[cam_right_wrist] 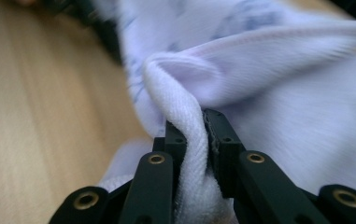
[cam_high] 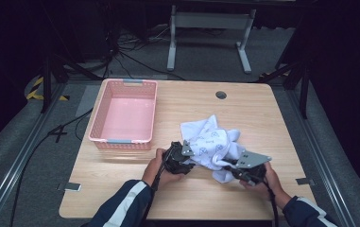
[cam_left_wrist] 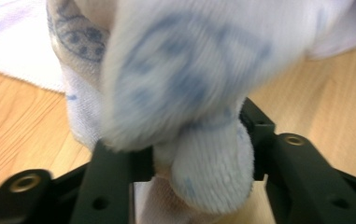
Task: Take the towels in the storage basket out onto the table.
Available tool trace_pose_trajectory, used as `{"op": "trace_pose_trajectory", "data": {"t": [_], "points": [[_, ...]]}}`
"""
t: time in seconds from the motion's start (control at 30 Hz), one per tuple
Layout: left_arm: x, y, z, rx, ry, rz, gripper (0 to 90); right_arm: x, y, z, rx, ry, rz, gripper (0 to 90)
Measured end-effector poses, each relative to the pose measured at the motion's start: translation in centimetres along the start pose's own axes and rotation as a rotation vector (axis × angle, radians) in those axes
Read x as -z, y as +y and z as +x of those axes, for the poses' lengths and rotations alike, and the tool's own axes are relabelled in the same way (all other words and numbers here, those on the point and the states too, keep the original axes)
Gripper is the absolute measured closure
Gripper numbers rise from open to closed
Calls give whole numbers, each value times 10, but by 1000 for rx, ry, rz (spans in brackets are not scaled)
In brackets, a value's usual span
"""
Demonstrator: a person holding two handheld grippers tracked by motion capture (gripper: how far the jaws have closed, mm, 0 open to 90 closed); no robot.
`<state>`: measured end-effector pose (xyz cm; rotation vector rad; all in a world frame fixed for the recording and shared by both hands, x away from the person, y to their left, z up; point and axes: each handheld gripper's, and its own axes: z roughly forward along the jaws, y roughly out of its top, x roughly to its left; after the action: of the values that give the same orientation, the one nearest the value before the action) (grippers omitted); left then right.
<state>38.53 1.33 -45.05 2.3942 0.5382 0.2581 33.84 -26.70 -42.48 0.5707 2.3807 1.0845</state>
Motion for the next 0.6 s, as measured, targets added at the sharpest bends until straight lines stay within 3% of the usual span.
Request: {"op": "trace_pose_trajectory", "data": {"t": [0.03, 0.07, 0.1, 0.13, 0.17, 0.2, 0.23, 0.27, 0.3, 0.37, 0.43, 0.47, 0.5, 0.53, 0.6], "points": [[14, -5, 0, -9, 15, -15, 620, 20, 3, -18, -49, -60, -76, 811], [14, -5, 0, -9, 15, -15, 622, 20, 3, -18, -49, -60, -76, 811], [21, -7, 0, -5, 17, -21, 626, 38, 4, -36, -112, -110, -143, 814], [33, -11, 0, -2, 15, -36, 635, 45, 4, -45, -148, -136, -166, 814], [33, -11, 0, -2, 15, -36, 642, 45, 4, -45, -148, -136, -166, 814], [45, -17, -2, -2, 33, -58, 652, 56, 4, -61, -203, -184, -195, 814], [52, -21, -1, 11, 20, -77, 655, 59, 4, -67, -223, -199, -205, 812], [52, -21, -1, 11, 20, -77, 658, 59, 4, -67, -223, -199, -205, 812], [56, -25, -2, 19, 7, -95, 658, 63, 3, -78, -266, -184, -228, 810], [63, -28, -5, 15, 33, -94, 673, 61, 4, -89, -317, -149, -245, 812], [69, -31, -6, 27, 83, -115, 654, 54, 10, -91, -326, -142, -227, 814], [69, -31, -6, 27, 83, -115, 597, 54, 10, -91, -326, -142, -227, 814], [72, -33, -4, 59, 115, -128, 597, 49, 14, -92, -317, -152, -216, 815], [73, -35, -2, 75, 122, -138, 516, 45, 17, -95, -313, -186, -213, 816], [75, -37, 1, 85, 104, -166, 498, 40, 16, -106, -328, -212, -200, 814]]}}
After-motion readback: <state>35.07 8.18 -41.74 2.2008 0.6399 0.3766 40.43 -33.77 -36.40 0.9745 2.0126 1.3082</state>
